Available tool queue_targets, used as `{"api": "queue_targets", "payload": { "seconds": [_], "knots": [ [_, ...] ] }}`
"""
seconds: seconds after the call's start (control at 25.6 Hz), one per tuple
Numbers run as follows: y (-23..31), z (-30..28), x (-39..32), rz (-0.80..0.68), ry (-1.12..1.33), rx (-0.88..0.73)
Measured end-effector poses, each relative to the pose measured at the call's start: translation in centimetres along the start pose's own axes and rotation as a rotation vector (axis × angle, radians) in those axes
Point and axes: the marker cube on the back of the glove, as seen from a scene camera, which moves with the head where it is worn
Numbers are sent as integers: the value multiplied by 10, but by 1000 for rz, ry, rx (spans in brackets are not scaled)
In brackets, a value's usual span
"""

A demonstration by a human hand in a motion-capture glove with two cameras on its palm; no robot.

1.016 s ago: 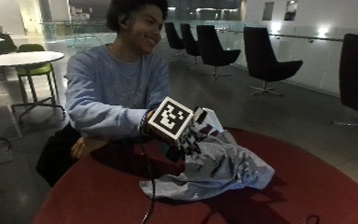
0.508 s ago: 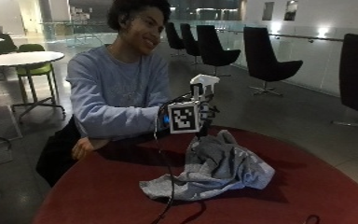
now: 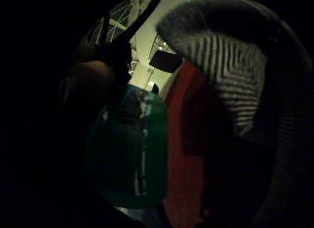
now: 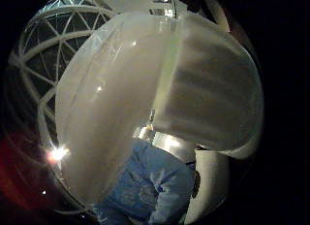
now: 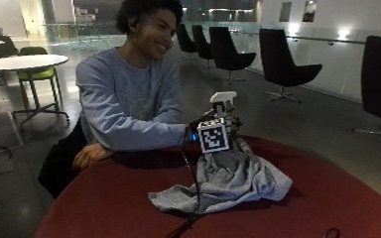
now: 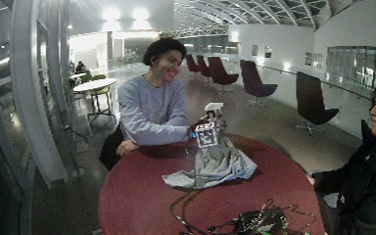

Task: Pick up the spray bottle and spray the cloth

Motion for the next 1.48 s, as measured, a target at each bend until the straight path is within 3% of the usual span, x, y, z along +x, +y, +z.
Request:
{"api": "queue_targets", "payload": {
  "seconds": [0.23,0.47,0.74,1.05,1.48],
  "knots": [
    [7,14,8,-11,9,-31],
    [11,19,33,-35,169,-56],
    [35,1,13,-7,185,-111],
    [88,-99,-24,-38,395,16],
    [192,-268,-44,84,858,289]
  ]
}}
